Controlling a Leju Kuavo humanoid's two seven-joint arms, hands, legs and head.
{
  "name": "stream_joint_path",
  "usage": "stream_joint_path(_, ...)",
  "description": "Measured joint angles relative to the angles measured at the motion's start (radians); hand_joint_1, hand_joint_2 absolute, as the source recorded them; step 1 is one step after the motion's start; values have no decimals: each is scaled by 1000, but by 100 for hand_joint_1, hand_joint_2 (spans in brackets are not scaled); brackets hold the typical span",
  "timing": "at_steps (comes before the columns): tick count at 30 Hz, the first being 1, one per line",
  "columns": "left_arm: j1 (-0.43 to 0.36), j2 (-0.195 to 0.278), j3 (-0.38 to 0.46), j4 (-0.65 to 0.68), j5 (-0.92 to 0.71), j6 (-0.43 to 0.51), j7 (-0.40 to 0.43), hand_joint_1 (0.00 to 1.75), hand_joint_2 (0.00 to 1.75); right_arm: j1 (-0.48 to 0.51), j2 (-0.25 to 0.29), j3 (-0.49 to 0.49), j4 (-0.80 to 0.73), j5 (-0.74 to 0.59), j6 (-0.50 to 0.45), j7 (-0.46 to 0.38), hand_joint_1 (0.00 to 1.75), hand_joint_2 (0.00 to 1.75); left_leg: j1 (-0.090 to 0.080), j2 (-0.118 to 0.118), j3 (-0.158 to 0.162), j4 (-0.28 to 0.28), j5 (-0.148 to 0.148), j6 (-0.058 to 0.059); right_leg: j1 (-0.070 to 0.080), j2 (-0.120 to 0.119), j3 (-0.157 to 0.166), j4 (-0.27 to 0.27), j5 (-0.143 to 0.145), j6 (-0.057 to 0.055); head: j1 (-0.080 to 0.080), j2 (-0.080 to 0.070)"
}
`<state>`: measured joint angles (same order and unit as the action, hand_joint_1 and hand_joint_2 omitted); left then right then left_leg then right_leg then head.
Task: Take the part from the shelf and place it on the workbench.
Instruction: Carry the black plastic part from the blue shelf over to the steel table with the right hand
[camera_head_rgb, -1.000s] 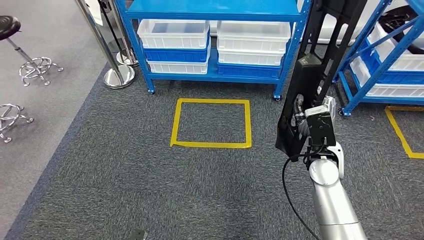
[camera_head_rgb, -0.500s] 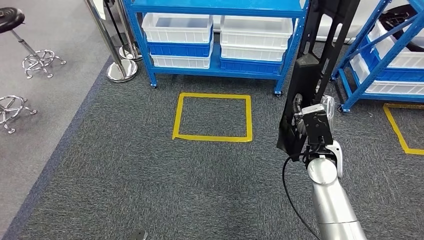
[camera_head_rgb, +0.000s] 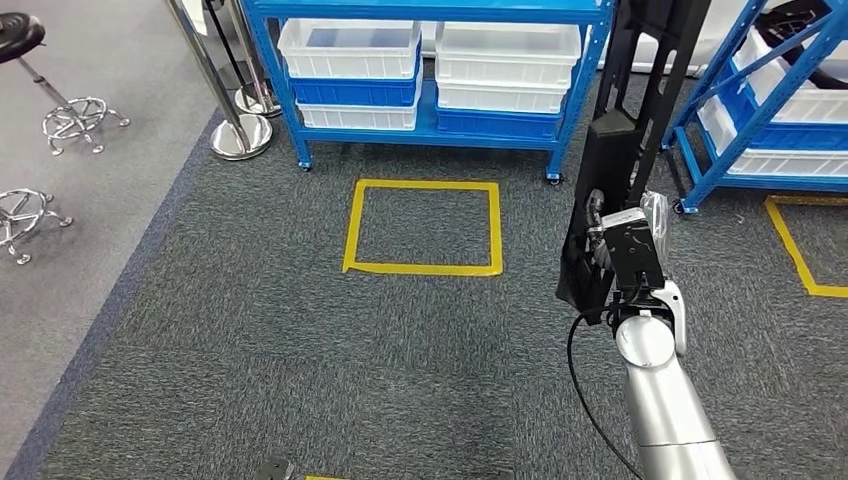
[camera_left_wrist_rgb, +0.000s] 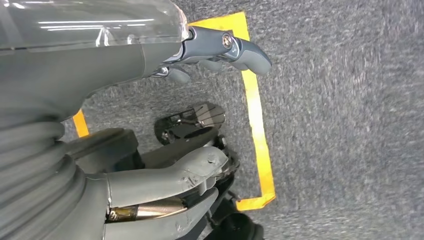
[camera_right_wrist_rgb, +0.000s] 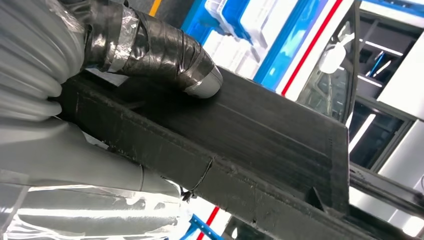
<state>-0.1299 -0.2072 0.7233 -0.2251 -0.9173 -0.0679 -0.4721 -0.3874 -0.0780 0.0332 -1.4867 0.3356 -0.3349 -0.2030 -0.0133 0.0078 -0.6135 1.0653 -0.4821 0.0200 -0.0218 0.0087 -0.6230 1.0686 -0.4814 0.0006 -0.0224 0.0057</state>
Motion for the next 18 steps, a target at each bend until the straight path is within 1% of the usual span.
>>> stream_joint_path(1, 0, 0, 0, 0, 0, 0, 0, 0, 175, -1, -1, 0, 0, -2, 0, 0, 175, 175, 2, -1, -12, 31, -22, -6, -2, 3, 0, -2, 3, -4, 0, 0)
stream_joint_path(2, 0, 0, 0, 0, 0, 0, 0, 0, 175, -2, -1, 0, 0, -4, 0, 0, 175, 175, 6, -2, -33, 82, -52, -12, -1, 7, 0, -2, 4, -7, 0, 0)
stream_joint_path(3, 0, 0, 0, 0, 0, 0, 0, 0, 175, -2, -2, 0, -1, -6, 0, 0, 175, 175, 9, -2, -60, 145, -84, -16, -1, 12, -1, -2, 6, -9, 0, 0)
stream_joint_path(4, 1, 0, 0, 0, 0, 0, 0, 0, 175, -2, -3, 0, -1, -8, 0, 0, 175, 175, 12, -2, -85, 205, -109, -19, 0, 18, -2, -2, 7, -10, 0, 0)
stream_joint_path(5, 2, 0, 0, 0, 0, 0, 0, 0, 175, -2, -4, 0, -1, -10, 0, 0, 175, 175, 14, -2, -101, 243, -117, -20, 1, 26, -3, -2, 7, -11, 0, 0)
stream_joint_path(6, 3, 0, 0, 0, 1, 0, 0, 0, 175, -2, -5, -1, -1, -10, -1, 0, 175, 175, 15, -3, -100, 245, -106, -19, 1, 34, -3, -2, 8, -11, 0, 0)
stream_joint_path(7, 3, 0, 0, 0, 1, 0, 0, 0, 175, -2, -6, -1, -1, -11, -2, 0, 175, 175, 15, -8, -81, 209, -78, -16, 0, 44, -3, -2, 10, -10, 0, 0)
stream_joint_path(8, 3, 0, 0, 0, 2, 0, 0, 0, 175, -3, -7, -1, -3, -11, -4, 1, 175, 175, 15, -22, -49, 144, -42, -11, -1, 54, -3, -2, 11, -9, 0, 0)
stream_joint_path(9, 3, 0, 0, 0, 2, 0, 1, 0, 175, -4, -8, -2, -5, -11, -7, 2, 175, 175, 15, -48, -15, 78, -16, -6, -2, 63, -4, -3, 13, -6, 0, 0)
stream_joint_path(10, 3, 0, 0, 0, 2, 0, 1, 0, 175, -7, -9, -4, -7, -10, -10, 4, 175, 175, 15, -71, 12, 23, 2, -2, -5, 74, -6, -3, 16, -1, 0, 0)
stream_joint_path(11, 3, 0, 0, 0, 2, 0, 1, 0, 175, -9, -10, -5, -9, -10, -14, 5, 175, 175, 13, -89, 27, -10, 8, 1, -9, 83, -10, -4, 20, 5, 0, 0)
stream_joint_path(12, 4, 0, 0, 0, 2, 0, 2, 0, 175, -11, -11, -8, -9, -9, -18, 5, 175, 175, 11, -94, 32, -21, 5, 3, -13, 94, -15, -7, 25, 12, 0, 0)
stream_joint_path(13, 5, 0, 0, 0, 2, 0, 2, 0, 175, -12, -13, -12, -10, -9, -20, 6, 175, 175, 8, -84, 34, -30, 8, 6, -16, 106, -19, -11, 31, 21, -1, 0)
stream_joint_path(14, 4, 0, 0, 0, 2, 0, 3, 0, 175, -11, -17, -15, -11, -9, -22, 7, 175, 175, 9, -71, 36, -41, 14, 10, -19, 110, -23, -13, 34, 28, 0, 0)
stream_joint_path(15, 4, -1, 0, 0, 3, 0, 3, 0, 175, -10, -21, -20, -12, -8, -23, 8, 175, 175, 10, -58, 40, -55, 21, 15, -17, 99, -28, -8, 28, 32, 0, 0)
stream_joint_path(16, 3, -2, 0, 0, 3, 1, 4, 0, 175, -11, -26, -24, -14, -8, -24, 10, 175, 175, 11, -44, 44, -69, 29, 21, -13, 77, -39, 12, 11, 35, 2, 0)
stream_joint_path(17, 4, -2, 0, 0, 3, 1, 4, 0, 175, -14, -31, -28, -15, -6, -25, 12, 175, 175, 11, -30, 46, -79, 35, 26, -10, 49, -57, 52, -17, 34, 3, 0)
stream_joint_path(18, 5, -2, 0, 0, 4, 1, 4, 0, 175, -16, -34, -31, -16, -4, -25, 14, 175, 175, 9, -17, 46, -82, 38, 30, -6, 24, -82, 106, -50, 35, 4, 0)
